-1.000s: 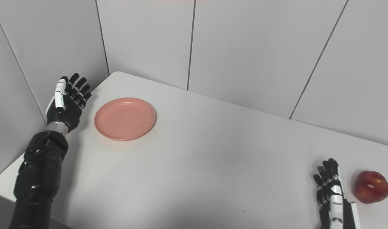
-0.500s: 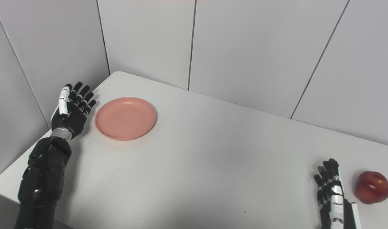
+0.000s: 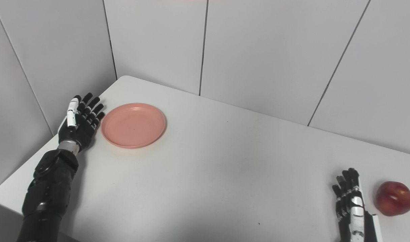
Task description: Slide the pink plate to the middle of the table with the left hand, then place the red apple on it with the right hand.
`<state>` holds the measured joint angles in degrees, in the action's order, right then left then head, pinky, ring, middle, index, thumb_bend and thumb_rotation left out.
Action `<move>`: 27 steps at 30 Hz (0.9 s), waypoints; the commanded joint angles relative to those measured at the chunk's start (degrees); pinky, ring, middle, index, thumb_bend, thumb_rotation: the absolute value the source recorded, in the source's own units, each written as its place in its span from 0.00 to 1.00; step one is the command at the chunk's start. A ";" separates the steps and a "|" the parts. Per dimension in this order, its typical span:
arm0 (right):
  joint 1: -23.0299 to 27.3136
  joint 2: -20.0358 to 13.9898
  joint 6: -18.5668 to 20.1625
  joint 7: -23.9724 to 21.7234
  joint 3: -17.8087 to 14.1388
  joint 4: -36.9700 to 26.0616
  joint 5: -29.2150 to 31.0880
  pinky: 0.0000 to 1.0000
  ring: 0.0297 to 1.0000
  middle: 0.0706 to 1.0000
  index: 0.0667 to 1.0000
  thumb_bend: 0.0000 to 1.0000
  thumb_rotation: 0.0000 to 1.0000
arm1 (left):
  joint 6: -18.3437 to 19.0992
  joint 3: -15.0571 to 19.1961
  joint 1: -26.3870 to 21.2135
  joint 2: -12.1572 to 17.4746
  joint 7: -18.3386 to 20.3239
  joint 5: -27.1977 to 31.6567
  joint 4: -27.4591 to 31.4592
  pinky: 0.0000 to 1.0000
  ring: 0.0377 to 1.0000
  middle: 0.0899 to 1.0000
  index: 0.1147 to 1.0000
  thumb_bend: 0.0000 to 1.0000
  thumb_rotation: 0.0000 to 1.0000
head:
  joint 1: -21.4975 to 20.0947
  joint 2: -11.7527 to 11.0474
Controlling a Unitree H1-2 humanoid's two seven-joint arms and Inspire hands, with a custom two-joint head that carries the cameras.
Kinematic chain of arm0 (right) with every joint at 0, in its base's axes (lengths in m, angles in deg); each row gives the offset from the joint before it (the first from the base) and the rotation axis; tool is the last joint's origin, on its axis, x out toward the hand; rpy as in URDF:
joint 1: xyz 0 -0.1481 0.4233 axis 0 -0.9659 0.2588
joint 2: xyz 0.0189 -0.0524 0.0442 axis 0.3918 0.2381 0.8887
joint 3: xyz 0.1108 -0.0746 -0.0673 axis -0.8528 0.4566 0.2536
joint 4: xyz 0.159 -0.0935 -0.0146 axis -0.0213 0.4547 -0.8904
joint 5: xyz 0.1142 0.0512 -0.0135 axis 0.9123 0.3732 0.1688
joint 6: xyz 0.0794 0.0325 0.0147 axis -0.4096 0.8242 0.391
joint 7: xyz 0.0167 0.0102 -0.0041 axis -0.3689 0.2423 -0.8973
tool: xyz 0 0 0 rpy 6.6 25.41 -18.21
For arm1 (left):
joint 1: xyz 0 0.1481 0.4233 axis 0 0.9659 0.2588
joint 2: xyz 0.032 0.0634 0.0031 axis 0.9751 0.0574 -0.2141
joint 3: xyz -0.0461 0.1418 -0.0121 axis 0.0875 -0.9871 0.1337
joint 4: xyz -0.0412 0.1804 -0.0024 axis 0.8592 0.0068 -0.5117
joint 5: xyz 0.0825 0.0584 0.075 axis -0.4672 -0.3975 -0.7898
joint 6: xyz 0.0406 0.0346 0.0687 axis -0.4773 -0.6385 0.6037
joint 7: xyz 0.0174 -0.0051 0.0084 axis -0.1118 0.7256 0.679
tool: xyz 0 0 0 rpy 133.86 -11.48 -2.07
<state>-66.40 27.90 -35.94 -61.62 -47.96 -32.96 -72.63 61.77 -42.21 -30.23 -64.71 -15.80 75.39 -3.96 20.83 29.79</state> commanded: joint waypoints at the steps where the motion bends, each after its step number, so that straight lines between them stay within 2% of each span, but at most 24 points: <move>1: -3.47 -0.04 0.45 -0.56 0.06 2.97 0.21 1.00 1.00 1.00 1.00 0.27 1.00 | -1.46 -0.47 -2.06 1.24 0.75 -0.49 -0.72 0.99 0.94 0.93 0.90 0.31 1.00 | 0.06 0.20; 12: -3.65 0.14 0.76 -0.26 0.04 2.28 0.11 1.00 1.00 1.00 1.00 0.26 1.00 | -2.21 -1.61 -2.84 0.81 2.73 0.06 -3.24 0.97 0.93 0.91 0.89 0.35 1.00 | -0.15 0.41; 25: -3.99 0.21 1.68 -0.01 0.12 1.36 0.08 1.00 1.00 1.00 1.00 0.26 1.00 | -2.44 -3.52 -5.18 0.83 3.88 -0.01 -6.39 0.94 0.90 0.89 0.86 0.34 1.00 | -0.70 0.71; 27: -4.01 0.22 1.42 0.21 0.09 1.43 -0.35 1.00 1.00 1.00 1.00 0.26 1.00 | -1.53 -3.92 -5.64 0.96 4.08 0.14 -6.36 0.94 0.90 0.89 0.86 0.33 1.00 | -0.76 0.79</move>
<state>-66.73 27.88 -35.59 -61.44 -47.92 -33.57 -73.02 59.58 -45.47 -34.03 -64.61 -12.17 75.57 -10.30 20.04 30.50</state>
